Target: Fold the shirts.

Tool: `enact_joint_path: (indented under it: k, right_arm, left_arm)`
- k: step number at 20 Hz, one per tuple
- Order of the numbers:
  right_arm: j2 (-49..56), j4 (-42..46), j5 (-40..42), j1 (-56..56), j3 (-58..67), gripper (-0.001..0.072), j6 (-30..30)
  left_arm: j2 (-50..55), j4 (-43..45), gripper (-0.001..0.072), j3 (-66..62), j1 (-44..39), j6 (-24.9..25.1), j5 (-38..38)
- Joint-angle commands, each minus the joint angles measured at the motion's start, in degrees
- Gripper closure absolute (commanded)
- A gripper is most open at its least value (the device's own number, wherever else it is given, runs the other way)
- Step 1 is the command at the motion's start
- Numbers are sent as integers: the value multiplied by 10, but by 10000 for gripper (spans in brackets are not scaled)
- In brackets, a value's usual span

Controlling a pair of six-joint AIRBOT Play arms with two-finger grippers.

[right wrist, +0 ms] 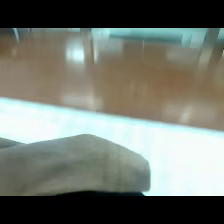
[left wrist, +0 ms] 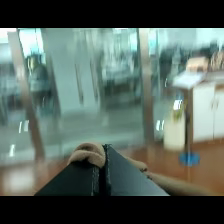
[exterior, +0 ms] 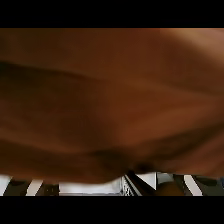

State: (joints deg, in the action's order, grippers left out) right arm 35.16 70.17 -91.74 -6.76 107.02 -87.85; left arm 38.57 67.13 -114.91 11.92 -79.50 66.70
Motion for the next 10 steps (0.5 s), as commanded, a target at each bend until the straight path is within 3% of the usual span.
enact_joint_path:
  k: [1, 4, 7, 10]
  right_arm:
    - [-6, 2, -24, 0, -101, 689, -10]
    - [-5, -5, 37, 0, -268, 689, -10]
    - [21, -27, 156, 1, -424, 689, -10]
    - [108, -39, 288, 1, -491, 689, -10]
  left_arm:
    - [3, 92, 674, 106, -66, -42, 55]
    - [37, 79, 674, 251, -67, -48, 43]
    - [103, 71, 674, 366, -67, -48, -23]
    - [185, 31, 674, 411, -67, -48, -86]
